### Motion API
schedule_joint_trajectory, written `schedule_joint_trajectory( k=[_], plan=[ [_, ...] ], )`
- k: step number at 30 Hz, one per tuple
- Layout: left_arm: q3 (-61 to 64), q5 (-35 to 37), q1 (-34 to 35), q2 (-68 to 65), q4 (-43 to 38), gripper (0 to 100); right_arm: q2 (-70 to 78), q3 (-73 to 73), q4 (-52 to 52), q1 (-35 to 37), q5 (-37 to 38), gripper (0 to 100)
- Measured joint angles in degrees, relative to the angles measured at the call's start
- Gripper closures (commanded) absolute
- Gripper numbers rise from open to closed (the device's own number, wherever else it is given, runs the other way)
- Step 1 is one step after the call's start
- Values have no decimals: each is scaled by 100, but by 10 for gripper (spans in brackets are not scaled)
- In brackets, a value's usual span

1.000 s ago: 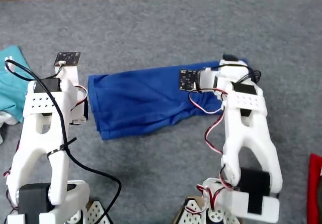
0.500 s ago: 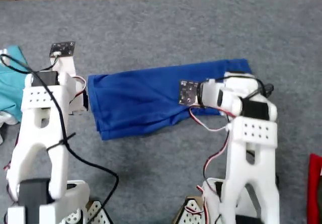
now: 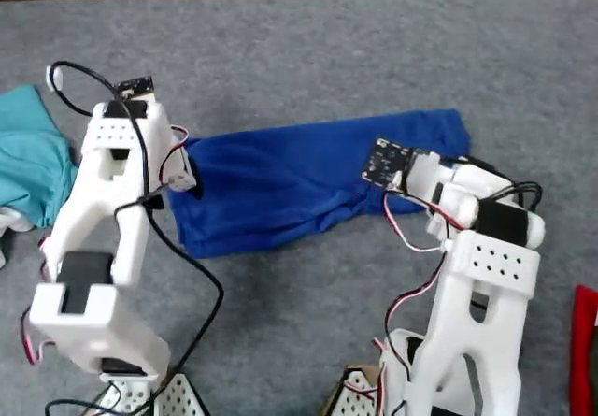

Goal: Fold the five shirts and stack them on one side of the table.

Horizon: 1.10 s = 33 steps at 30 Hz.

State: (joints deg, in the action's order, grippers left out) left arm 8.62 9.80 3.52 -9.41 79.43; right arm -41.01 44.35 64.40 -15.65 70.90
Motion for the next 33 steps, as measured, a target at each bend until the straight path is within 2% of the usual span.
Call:
schedule_joint_trajectory(
  k=[12, 22, 33],
  plan=[
    [-993, 79, 0, -1749, -273, 774, 0, 0, 0, -185, 0, 768],
    [-1187, 88, -202, -2066, -316, 986, 0, 0, 0, -193, 0, 768],
    [-1380, 79, -413, -2127, -220, 982, 0, 0, 0, -193, 0, 768]
  ],
)
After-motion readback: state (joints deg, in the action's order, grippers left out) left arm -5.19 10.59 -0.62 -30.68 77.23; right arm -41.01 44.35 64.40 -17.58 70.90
